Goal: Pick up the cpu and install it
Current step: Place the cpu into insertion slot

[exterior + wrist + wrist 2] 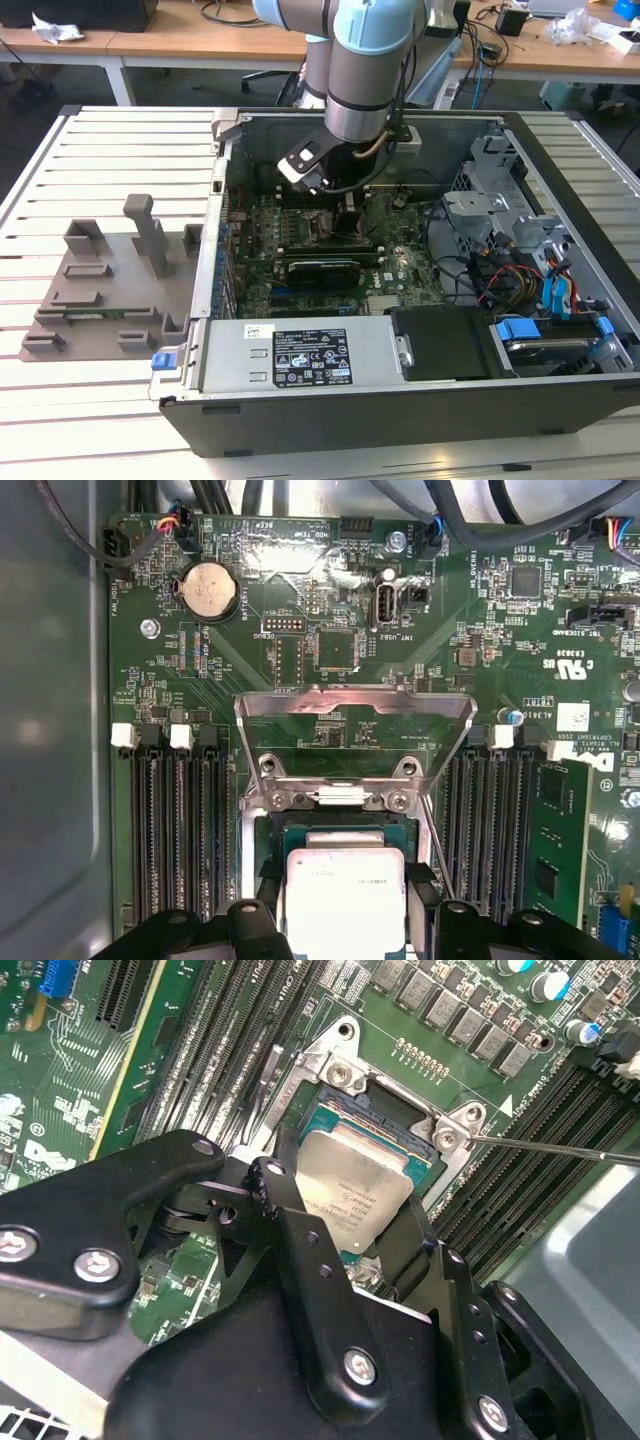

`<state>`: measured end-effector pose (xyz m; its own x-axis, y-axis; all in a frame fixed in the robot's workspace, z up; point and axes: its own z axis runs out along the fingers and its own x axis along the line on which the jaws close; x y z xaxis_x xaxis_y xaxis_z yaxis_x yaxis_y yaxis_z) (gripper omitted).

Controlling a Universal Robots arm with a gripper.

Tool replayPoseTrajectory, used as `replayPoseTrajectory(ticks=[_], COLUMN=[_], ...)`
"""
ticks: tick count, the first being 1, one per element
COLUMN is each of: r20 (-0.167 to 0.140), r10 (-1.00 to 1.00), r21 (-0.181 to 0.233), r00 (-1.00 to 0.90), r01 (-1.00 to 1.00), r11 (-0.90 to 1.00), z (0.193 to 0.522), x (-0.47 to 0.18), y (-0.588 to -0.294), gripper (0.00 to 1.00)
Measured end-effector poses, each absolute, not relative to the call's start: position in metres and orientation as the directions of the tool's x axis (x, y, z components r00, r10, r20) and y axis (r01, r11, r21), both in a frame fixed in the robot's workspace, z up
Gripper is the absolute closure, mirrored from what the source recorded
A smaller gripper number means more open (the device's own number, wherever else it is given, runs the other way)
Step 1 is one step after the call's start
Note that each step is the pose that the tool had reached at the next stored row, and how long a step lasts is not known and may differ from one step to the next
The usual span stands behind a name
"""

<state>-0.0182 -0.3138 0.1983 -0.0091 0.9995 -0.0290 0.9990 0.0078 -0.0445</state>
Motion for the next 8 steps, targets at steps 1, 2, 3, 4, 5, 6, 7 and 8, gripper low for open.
replayPoseTrajectory(ticks=[1, 2, 3, 4, 5, 6, 7, 8], r20=[-0.029, -0.030, -0.030, -0.030, -0.029, -0.029, -0.029, -0.029], r10=[1.000, 1.000, 1.000, 1.000, 1.000, 1.000, 1.000, 1.000], r21=[-0.045, -0.045, -0.045, -0.045, -0.045, -0.045, -0.045, -0.044], r00=[-0.009, -0.009, -0.009, -0.009, -0.009, -0.009, -0.009, -0.009], r01=[0.999, 0.999, 0.999, 0.999, 0.999, 0.999, 0.999, 0.999], r11=[0.008, 0.008, 0.008, 0.008, 0.008, 0.008, 0.008, 0.008], z=[0.1975, 0.1971, 0.1970, 0.1969, 0.1968, 0.1968, 0.1967, 0.1966], x=[-0.0182, -0.0182, -0.0182, -0.0182, -0.0182, -0.0182, -0.0182, -0.0182], y=[-0.3136, -0.3136, -0.3136, -0.3136, -0.3135, -0.3135, -0.3135, -0.3135], gripper=[0.45, 0.45, 0.45, 0.45, 0.45, 0.45, 0.45, 0.45])
